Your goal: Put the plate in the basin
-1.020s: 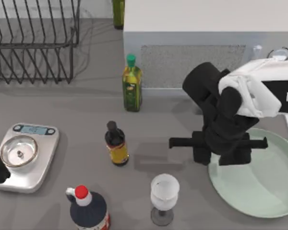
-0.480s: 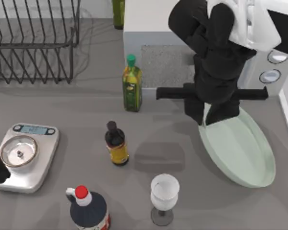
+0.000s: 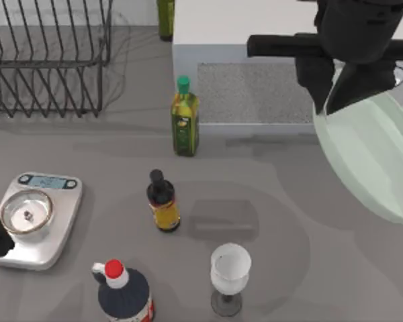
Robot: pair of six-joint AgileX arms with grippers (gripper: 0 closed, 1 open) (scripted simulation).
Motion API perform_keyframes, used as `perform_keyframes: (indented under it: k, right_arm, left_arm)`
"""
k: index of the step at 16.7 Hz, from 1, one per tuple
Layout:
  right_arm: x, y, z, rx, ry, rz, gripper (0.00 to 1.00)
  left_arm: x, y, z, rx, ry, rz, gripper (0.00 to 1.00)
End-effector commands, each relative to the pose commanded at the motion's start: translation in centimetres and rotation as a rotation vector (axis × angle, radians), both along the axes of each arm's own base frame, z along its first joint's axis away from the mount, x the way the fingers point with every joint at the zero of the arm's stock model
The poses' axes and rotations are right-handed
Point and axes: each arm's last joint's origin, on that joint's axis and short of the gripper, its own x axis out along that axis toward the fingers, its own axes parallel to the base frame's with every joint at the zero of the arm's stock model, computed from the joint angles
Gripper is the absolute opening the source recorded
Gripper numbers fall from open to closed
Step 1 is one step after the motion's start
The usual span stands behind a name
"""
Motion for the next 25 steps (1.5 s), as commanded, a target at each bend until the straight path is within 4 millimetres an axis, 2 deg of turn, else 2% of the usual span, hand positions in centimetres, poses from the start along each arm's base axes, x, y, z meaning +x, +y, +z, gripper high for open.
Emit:
perform_keyframes:
  k: [2, 7, 9, 12, 15, 18, 21, 23, 25]
  right_arm:
    - [-0.3, -0.3, 0.8, 0.002, -0.004, -0.001, 0.0]
    - [-0.3, -0.2, 0.7, 0.001, -0.002, 0.002, 0.0]
    - [0.1, -1.1, 1.1, -0.006, -0.006, -0.019, 0.0]
    - [2.4, -4.5, 1.8, -0.033, -0.011, -0.086, 0.0]
    - [6.5, -9.4, 1.1, -0.07, -0.002, -0.16, 0.0]
    - [11.2, -15.3, -1.4, -0.095, 0.023, -0.191, 0.0]
    - [15.7, -20.2, -6.3, -0.095, 0.068, -0.151, 0.0]
    - [18.1, -22.3, -10.2, -0.078, 0.094, -0.094, 0.0]
    - [19.6, -23.5, -13.1, -0.058, 0.098, -0.037, 0.0]
  left_arm:
    - [0.0, 0.0, 0.0, 0.0, 0.0, 0.0, 1.0]
    - [0.0, 0.0, 0.0, 0.0, 0.0, 0.0, 1.0]
    - [0.0, 0.0, 0.0, 0.0, 0.0, 0.0, 1.0]
    - [0.0, 0.0, 0.0, 0.0, 0.0, 0.0, 1.0]
    - [0.0, 0.0, 0.0, 0.0, 0.0, 0.0, 1.0]
    - [0.0, 0.0, 0.0, 0.0, 0.0, 0.0, 1.0]
    - [0.0, 0.0, 0.0, 0.0, 0.0, 0.0, 1.0]
    - [0.0, 0.0, 0.0, 0.0, 0.0, 0.0, 1.0]
    - [0.0, 0.0, 0.0, 0.0, 0.0, 0.0, 1.0]
